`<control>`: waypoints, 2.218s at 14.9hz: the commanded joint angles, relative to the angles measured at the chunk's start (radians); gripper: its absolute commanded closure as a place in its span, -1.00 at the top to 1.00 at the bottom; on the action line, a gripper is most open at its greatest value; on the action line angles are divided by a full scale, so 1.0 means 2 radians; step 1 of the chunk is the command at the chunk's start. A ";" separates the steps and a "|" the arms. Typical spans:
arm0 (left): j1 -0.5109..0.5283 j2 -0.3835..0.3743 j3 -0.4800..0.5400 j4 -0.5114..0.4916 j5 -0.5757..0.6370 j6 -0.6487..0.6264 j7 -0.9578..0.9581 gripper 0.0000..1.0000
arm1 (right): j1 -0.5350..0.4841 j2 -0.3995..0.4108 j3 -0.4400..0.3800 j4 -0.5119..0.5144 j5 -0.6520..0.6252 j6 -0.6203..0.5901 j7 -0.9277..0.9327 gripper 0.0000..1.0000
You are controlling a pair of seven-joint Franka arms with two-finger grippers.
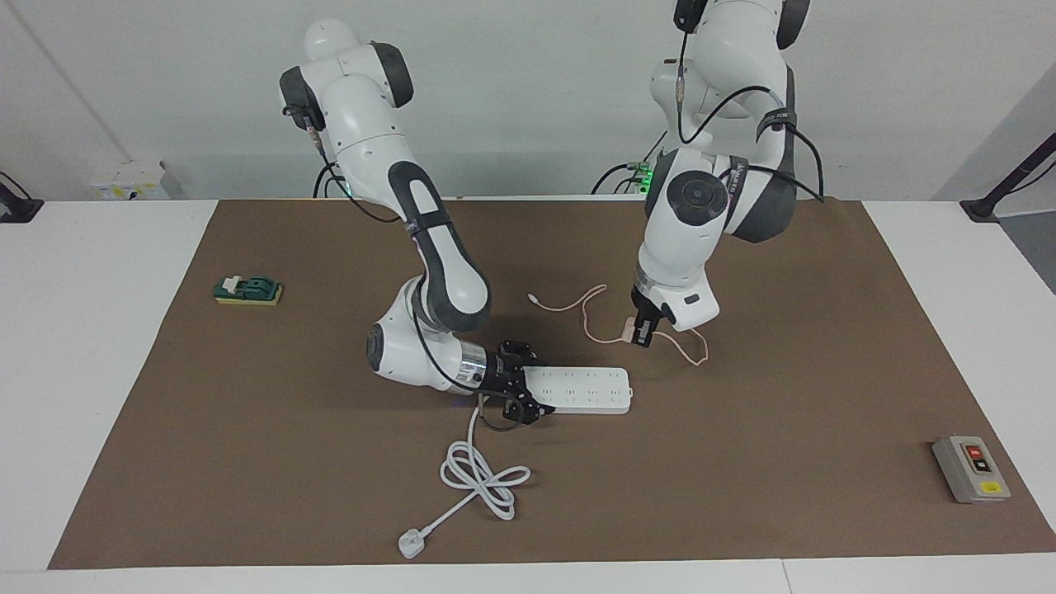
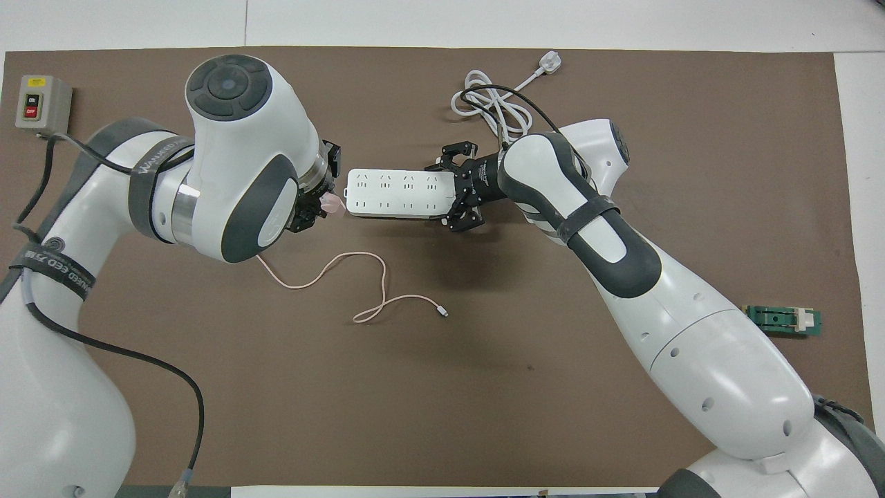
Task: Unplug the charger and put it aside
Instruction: 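Pull the charger out with the left gripper while the right gripper holds the strip, then carry the charger toward the robot with the left gripper while the right gripper withdraws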
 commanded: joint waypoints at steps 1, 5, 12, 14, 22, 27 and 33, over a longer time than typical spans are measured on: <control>0.018 -0.038 0.000 -0.041 -0.004 -0.011 0.083 -1.00 | 0.007 -0.001 -0.002 -0.008 0.008 0.016 -0.019 1.00; 0.044 -0.082 0.000 -0.098 -0.004 -0.013 0.196 -1.00 | 0.000 -0.022 -0.002 -0.008 0.004 0.008 0.006 1.00; 0.110 -0.154 0.000 -0.182 -0.004 -0.010 0.460 -1.00 | -0.010 -0.061 -0.009 -0.014 -0.001 -0.024 0.031 1.00; 0.146 -0.181 0.000 -0.207 -0.004 -0.011 0.568 -1.00 | -0.020 -0.078 -0.009 -0.014 -0.026 -0.044 0.044 1.00; 0.241 -0.224 0.000 -0.289 -0.028 0.038 0.826 -1.00 | -0.040 -0.170 -0.009 -0.014 -0.231 -0.125 0.042 1.00; 0.250 -0.227 0.000 -0.349 -0.104 0.121 0.886 -1.00 | -0.053 -0.229 -0.009 -0.014 -0.323 -0.196 -0.018 1.00; 0.272 -0.200 0.001 -0.409 -0.183 0.222 0.964 -1.00 | -0.089 -0.284 -0.009 -0.014 -0.449 -0.287 -0.323 1.00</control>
